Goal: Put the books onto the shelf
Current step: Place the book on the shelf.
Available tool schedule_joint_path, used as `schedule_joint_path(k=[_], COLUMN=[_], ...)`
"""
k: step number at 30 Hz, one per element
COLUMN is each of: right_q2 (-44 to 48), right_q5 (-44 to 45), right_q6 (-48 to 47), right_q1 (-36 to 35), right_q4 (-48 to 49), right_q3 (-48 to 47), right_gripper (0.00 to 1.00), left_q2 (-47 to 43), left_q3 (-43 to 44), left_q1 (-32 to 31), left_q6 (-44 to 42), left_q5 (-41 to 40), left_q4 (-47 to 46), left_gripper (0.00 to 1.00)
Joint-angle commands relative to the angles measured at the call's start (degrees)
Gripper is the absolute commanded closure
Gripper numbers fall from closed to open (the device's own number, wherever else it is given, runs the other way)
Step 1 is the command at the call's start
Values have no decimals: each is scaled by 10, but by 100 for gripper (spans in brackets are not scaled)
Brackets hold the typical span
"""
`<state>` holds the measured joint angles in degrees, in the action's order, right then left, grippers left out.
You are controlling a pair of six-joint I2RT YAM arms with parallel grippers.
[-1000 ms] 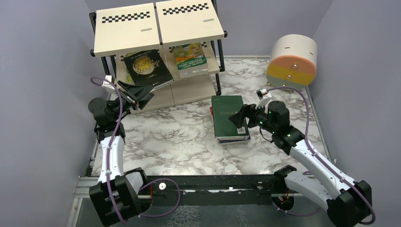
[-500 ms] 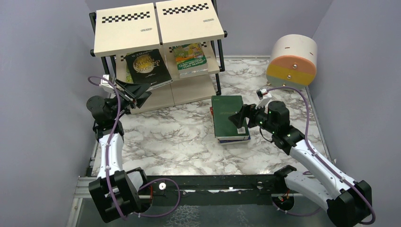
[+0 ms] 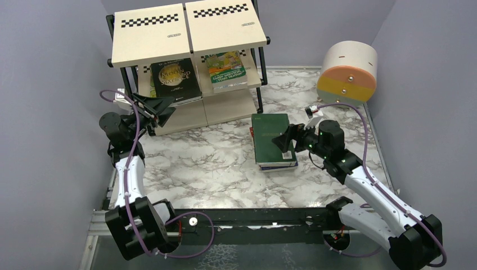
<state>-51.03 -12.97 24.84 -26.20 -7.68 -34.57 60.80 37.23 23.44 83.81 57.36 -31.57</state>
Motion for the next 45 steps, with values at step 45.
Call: schedule_joint_path(k=[45], right_q2=[-363], right_q5=[-213], right_q6=[76], right_q1=[-150], right_q4=[217], right_q3=[-354], right_gripper=[7], left_q2=[35], left_q3=[35], left_q1=[35], left_q6=[-5], left_q5=[-39], left_q4=[-51], left_gripper=[41])
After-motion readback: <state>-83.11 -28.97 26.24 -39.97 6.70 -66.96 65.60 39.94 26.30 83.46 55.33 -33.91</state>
